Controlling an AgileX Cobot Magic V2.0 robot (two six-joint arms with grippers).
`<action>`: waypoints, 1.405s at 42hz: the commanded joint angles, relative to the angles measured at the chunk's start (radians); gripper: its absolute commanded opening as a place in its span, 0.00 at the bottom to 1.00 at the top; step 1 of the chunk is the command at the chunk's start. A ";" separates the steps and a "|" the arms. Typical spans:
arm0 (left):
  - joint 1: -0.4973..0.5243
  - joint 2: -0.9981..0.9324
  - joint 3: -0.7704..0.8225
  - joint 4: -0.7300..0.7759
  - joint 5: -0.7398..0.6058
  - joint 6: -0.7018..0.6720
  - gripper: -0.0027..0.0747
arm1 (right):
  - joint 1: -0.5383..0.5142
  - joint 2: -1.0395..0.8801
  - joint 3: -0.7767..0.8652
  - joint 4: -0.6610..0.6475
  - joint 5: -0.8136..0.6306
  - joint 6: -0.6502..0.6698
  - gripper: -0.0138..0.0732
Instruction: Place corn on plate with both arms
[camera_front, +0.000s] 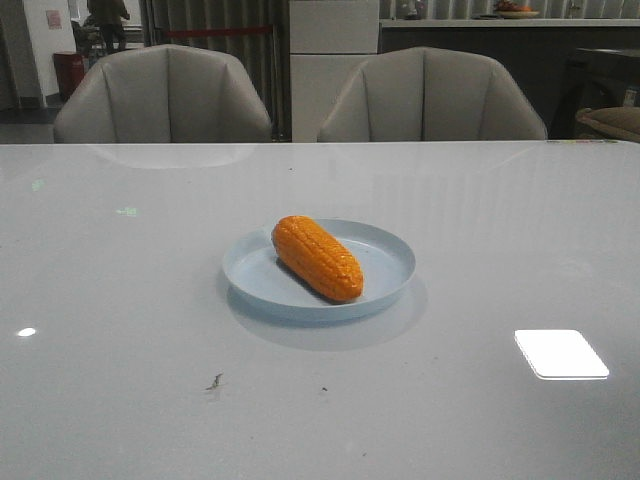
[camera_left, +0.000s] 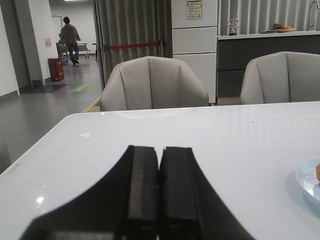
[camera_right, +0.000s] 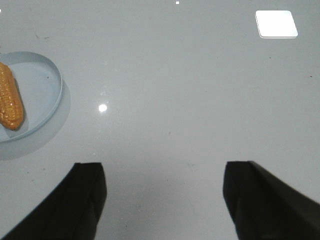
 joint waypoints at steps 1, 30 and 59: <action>-0.006 -0.008 0.002 -0.002 -0.075 0.002 0.15 | -0.005 -0.003 -0.026 -0.002 -0.063 -0.012 0.84; -0.006 -0.008 0.002 -0.002 -0.075 0.002 0.15 | -0.005 -0.018 -0.005 -0.028 -0.077 -0.012 0.83; -0.006 -0.008 0.002 -0.002 -0.075 0.002 0.15 | 0.052 -0.594 0.745 -0.021 -0.911 -0.012 0.24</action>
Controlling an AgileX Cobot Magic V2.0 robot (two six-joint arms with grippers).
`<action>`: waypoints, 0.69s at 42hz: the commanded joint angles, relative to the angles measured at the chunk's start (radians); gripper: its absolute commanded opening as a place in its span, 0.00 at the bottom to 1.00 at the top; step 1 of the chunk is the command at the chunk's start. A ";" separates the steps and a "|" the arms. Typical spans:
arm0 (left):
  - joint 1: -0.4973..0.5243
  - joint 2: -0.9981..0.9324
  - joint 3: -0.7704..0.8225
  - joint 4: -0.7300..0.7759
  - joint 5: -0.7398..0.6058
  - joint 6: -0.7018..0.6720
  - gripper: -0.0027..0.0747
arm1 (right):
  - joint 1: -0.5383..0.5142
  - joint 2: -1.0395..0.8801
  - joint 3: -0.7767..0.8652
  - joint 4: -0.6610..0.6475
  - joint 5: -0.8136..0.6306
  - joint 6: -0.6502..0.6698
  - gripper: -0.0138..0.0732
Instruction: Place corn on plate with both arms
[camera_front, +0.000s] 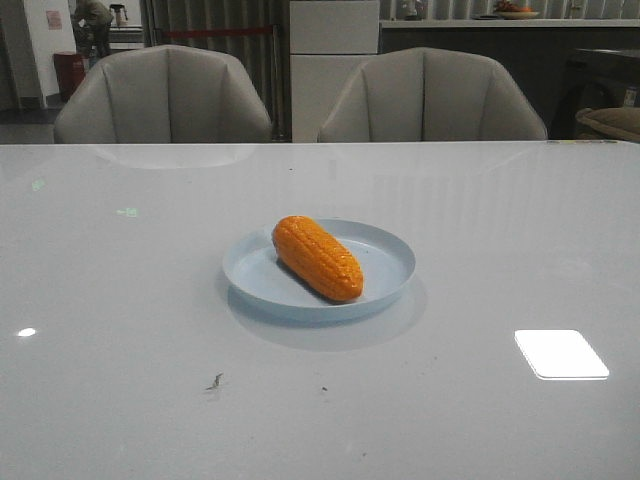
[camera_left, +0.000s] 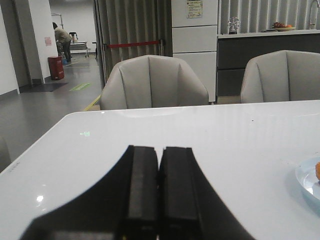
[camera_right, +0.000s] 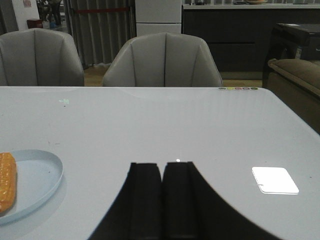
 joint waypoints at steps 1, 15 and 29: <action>-0.006 -0.008 0.002 -0.002 -0.081 0.002 0.15 | 0.026 -0.104 0.076 -0.008 -0.109 -0.006 0.24; -0.006 -0.007 0.002 -0.002 -0.081 0.002 0.15 | 0.053 -0.197 0.091 -0.008 0.109 -0.006 0.24; -0.006 -0.007 0.002 -0.002 -0.081 0.002 0.15 | 0.053 -0.197 0.091 -0.008 0.109 -0.006 0.24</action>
